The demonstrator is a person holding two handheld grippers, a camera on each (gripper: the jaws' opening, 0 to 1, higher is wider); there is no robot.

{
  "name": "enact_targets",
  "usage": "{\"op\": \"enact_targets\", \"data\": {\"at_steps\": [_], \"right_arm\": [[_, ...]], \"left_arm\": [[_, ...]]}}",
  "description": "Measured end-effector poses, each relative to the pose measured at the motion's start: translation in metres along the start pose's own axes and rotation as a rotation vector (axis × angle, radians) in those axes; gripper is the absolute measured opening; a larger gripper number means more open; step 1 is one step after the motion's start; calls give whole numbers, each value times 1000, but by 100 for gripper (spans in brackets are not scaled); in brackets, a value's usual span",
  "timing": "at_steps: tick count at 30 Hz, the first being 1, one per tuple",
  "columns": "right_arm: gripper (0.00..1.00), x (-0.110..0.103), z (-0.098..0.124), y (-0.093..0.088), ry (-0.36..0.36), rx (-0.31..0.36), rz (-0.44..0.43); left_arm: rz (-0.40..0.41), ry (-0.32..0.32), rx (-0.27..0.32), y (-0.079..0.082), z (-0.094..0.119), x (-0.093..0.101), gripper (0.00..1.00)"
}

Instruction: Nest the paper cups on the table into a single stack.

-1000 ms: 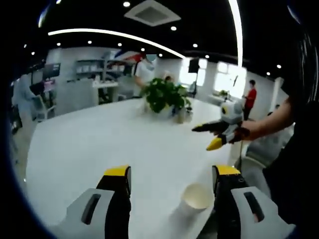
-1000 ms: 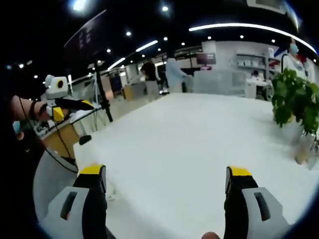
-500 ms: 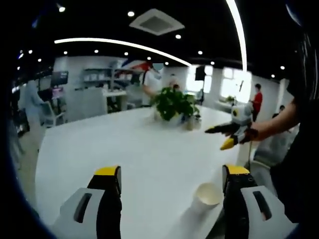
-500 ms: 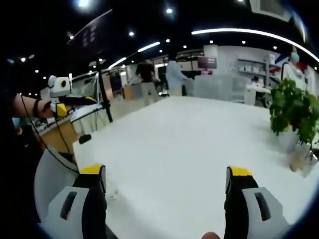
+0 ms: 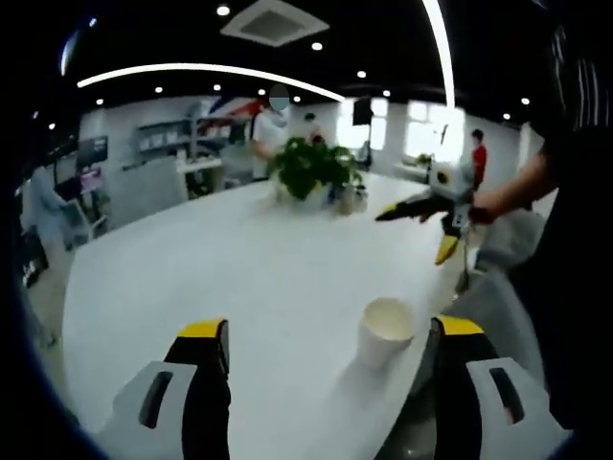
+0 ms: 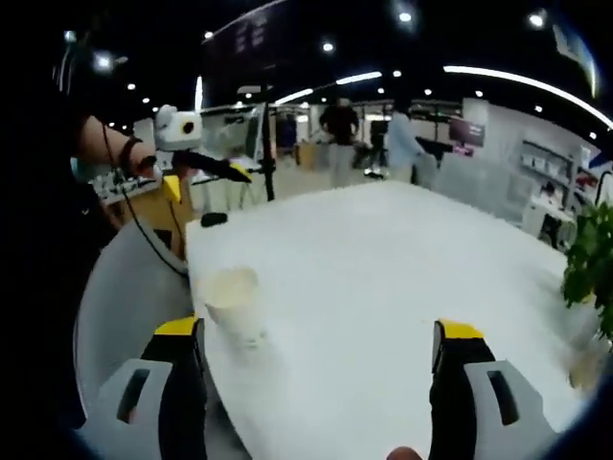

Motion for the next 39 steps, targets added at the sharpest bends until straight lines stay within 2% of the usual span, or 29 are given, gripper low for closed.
{"op": "enact_targets", "data": {"at_steps": [3,16,24,28,32,39], "right_arm": [[94,-10,-6,-11,44,-51,29],[92,-17,-20,-16,97,-64,32],[85,-27,-34,-31,152,-87,38],[83,-32,-41,-37,183,-102,36],[81,-35,-47,-40,196,-113,26],[72,-39,-63,-44,231,-115,16]], "left_arm": [[-3,-24,-21,-9,-3,5,86],[8,-76,-71,-33,-15,11,84],[5,-111,-92,-48,-27,16,78],[12,-128,-97,-53,-33,18,73],[-11,-158,-95,-58,-37,20,59],[-18,-165,-113,-67,-49,20,57]]}}
Point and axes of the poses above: the point that each gripper's makers call its tool centre point, and the gripper's own axes: z roughly backward along the fingers, x roughly to its right, y roughly out of its top, the point moved 6 cm from there along z, roughly backward along the fingers, and after that the axes turned 6 degrees about x, right-handed, at the moved point
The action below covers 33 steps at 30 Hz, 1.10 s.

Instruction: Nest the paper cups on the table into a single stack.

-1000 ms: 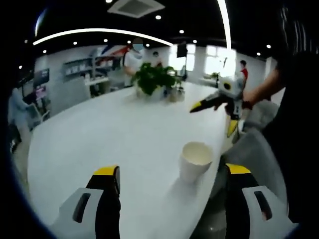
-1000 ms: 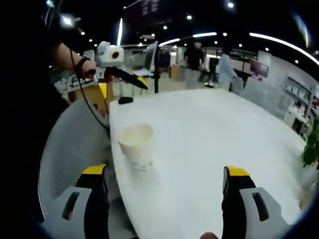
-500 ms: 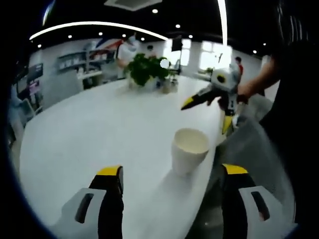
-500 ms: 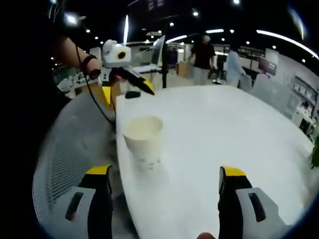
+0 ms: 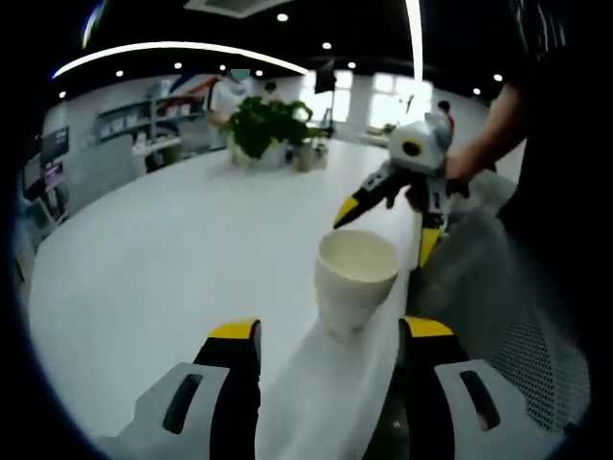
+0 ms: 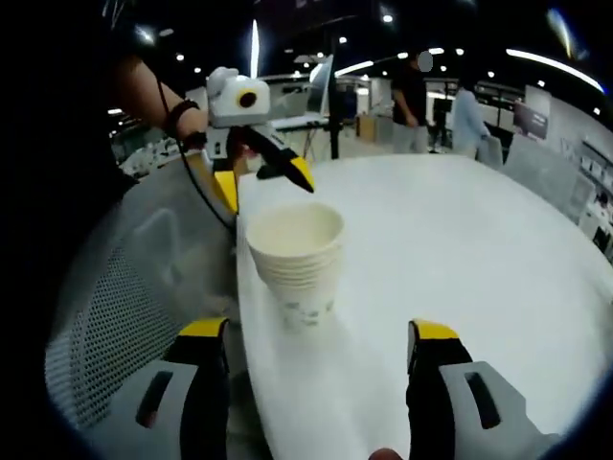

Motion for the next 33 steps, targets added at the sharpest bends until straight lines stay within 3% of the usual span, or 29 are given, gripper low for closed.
{"op": "enact_targets", "data": {"at_steps": [13,27,33], "right_arm": [[63,-2,-27,4,64,-1,2],[55,-5,-45,6,119,-20,21],[48,-7,-49,8,147,-20,35]], "left_arm": [[-11,-47,-46,-14,-22,2,53],[-28,-90,-51,-12,-36,2,47],[-58,-138,-69,-11,-43,6,40]]}}
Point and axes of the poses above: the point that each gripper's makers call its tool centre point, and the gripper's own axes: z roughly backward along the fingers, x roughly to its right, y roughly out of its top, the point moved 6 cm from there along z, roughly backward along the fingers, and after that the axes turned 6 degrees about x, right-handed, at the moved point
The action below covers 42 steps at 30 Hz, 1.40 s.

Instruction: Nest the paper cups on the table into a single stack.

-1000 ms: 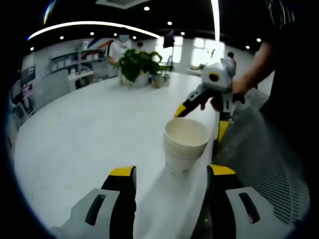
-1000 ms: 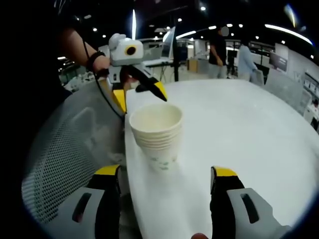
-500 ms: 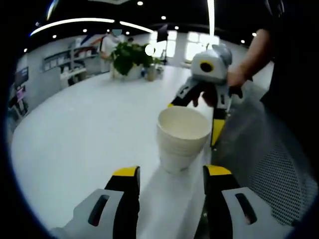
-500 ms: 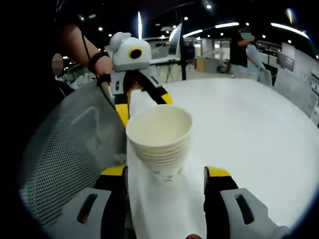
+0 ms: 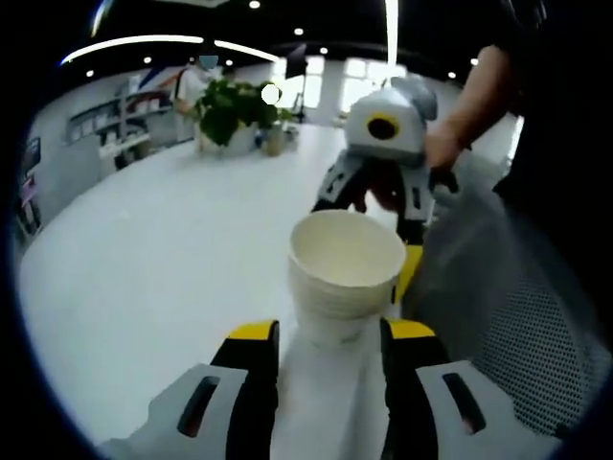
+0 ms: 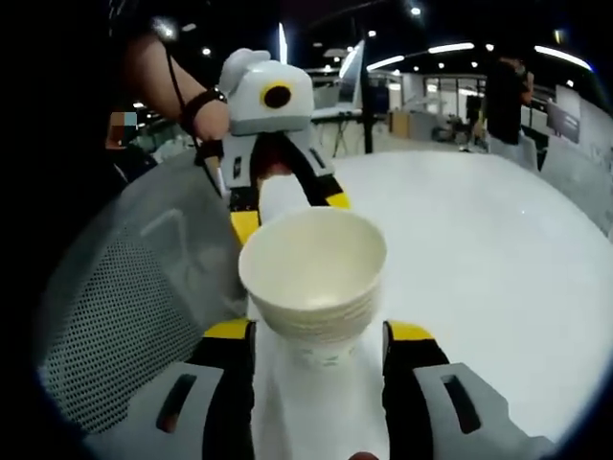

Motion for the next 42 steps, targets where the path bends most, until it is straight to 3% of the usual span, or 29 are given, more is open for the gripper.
{"op": "enact_targets", "data": {"at_steps": [4,25,42], "right_arm": [[41,-1,-3,1,19,-3,3],[39,0,-3,5,12,-5,-3],[38,20,18,27,-30,23,42]], "left_arm": [[-15,-15,-1,2,-6,2,37],[17,-25,-8,7,-7,3,35],[1,-33,6,37,-9,-13,33]]}}
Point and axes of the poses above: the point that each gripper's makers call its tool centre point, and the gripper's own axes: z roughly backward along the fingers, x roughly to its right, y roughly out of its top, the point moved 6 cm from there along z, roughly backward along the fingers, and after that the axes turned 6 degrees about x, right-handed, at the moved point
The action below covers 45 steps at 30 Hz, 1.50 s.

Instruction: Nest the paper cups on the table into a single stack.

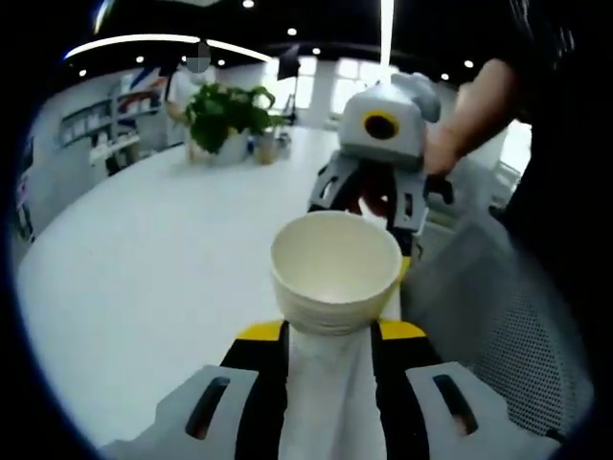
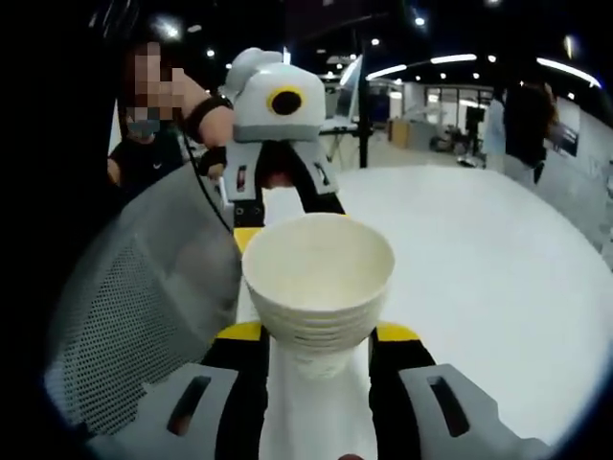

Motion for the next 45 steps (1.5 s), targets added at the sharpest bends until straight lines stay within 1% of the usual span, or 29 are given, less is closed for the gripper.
{"op": "enact_targets", "data": {"at_steps": [12,24,26,32,39,45], "right_arm": [[38,26,9,14,-32,23,23],[39,59,17,25,-81,40,39],[39,68,19,26,-93,47,38],[40,88,21,27,-118,54,33],[40,110,21,25,-138,56,23],[41,136,19,20,-163,68,6]], "left_arm": [[-43,1,-4,25,0,-24,33],[-78,3,2,45,-8,-53,33],[-81,6,5,49,-11,-59,33],[-84,13,0,59,-21,-77,33],[-85,9,-17,63,-31,-99,33],[-87,14,-27,67,-42,-122,32]]}}
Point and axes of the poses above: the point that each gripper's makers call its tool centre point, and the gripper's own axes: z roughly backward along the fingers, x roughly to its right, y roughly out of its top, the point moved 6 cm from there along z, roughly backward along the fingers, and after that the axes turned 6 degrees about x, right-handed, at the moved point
